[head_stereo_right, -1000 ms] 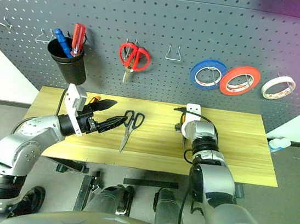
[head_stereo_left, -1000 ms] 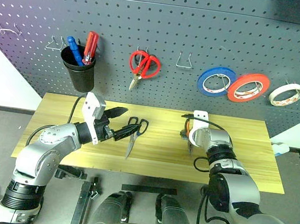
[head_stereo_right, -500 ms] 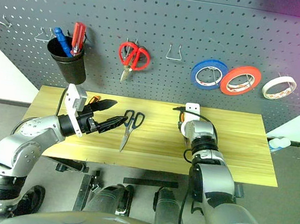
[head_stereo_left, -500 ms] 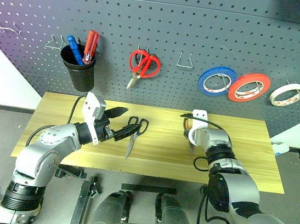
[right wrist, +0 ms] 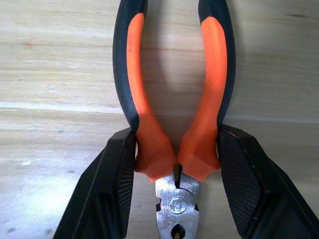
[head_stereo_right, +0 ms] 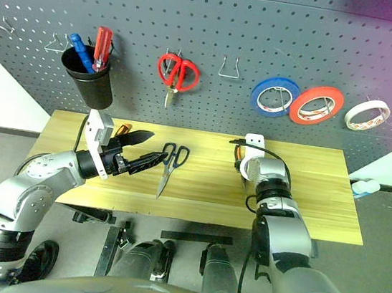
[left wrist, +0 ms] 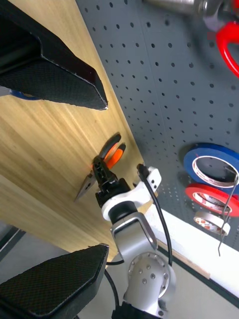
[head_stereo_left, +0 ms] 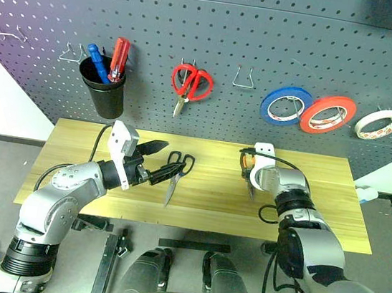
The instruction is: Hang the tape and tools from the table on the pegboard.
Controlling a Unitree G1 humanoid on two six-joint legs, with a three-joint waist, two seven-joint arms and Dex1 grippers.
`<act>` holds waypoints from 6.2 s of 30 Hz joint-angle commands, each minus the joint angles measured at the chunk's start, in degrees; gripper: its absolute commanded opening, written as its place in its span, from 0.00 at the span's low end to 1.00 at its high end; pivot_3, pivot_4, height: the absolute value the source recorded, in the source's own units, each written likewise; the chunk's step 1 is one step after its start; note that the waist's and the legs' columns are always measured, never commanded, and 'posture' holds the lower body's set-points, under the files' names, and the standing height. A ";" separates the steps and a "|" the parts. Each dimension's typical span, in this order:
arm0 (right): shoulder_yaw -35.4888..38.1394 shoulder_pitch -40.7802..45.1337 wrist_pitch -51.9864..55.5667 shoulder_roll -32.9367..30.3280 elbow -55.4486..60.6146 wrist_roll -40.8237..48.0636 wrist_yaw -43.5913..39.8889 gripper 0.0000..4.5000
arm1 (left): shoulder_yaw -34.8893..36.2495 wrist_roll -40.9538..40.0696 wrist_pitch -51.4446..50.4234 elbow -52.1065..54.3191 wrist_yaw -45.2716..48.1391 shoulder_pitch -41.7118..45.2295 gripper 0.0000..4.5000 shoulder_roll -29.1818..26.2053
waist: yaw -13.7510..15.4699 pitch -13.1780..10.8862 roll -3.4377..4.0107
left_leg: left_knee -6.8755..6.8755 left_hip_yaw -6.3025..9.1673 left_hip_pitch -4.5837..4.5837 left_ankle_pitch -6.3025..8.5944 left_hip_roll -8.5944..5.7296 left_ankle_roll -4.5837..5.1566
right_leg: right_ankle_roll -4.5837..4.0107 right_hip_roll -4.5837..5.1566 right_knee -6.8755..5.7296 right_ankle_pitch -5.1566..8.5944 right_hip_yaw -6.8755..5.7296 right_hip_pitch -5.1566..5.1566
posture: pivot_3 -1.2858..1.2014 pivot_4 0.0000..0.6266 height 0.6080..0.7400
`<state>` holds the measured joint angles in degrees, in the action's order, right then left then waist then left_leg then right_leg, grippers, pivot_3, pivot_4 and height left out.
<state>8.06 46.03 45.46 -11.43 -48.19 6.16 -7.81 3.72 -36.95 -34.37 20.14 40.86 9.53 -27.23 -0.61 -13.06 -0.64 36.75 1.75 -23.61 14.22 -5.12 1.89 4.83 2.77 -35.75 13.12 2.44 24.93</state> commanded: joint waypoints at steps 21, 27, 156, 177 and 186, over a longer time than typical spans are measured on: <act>-0.24 -20.90 4.68 -4.01 38.35 8.75 -14.90 0.47 | 0.15 0.21 1.58 -2.45 2.72 3.73 1.00 -0.29 | -0.01 0.00 0.00 | -0.55 0.00 -0.57 -0.07 -0.02 -0.12 | 0.02 0.01 0.45 -0.03 -0.04 0.61 | 0.54 0.33 1.00; 3.94 -22.74 -0.76 -4.45 40.67 11.71 -16.11 0.47 | 0.25 0.37 1.97 -3.31 3.22 4.50 1.00 -0.08 | 0.00 0.02 0.00 | -0.52 -0.01 -0.57 -0.08 -0.02 -0.14 | 0.02 0.00 0.43 -0.03 -0.06 0.60 | 0.54 0.31 1.00; 0.12 5.14 -69.39 6.89 5.90 6.39 -17.83 0.99 | 2.46 0.83 3.51 -3.40 2.13 6.79 1.00 -0.45 | -0.04 1.23 -0.13 | 0.41 -0.03 0.15 -1.00 0.00 -0.71 | -0.35 -0.20 -1.35 -0.58 -0.07 0.35 | 0.56 0.22 1.00; 1.84 -17.86 -31.73 -10.97 58.94 27.22 -28.18 0.99 | 2.62 2.71 5.33 -5.38 1.77 5.52 1.00 -0.69 | -0.05 1.24 -0.14 | 0.41 -0.02 0.15 -0.98 0.01 -0.69 | -0.36 -0.15 -1.29 -0.57 -0.07 0.29 | 0.53 0.21 1.00; 1.83 -28.41 -22.59 -26.49 67.90 30.94 -40.72 0.99 | 0.64 13.94 3.38 -6.77 -12.80 3.15 1.00 1.78 | -0.05 1.25 -0.16 | 0.45 -0.04 0.17 -0.95 0.09 -0.62 | -0.35 -0.13 -1.15 -0.56 -0.07 0.16 | 0.50 0.24 1.00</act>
<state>9.22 17.96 22.80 -36.53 16.58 36.35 -46.00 4.53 -24.75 -30.19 11.86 31.34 12.81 -26.09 -0.65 -11.80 -0.81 37.22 1.72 -23.44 13.31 -5.01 1.33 4.49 2.66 -36.80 12.57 2.32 25.02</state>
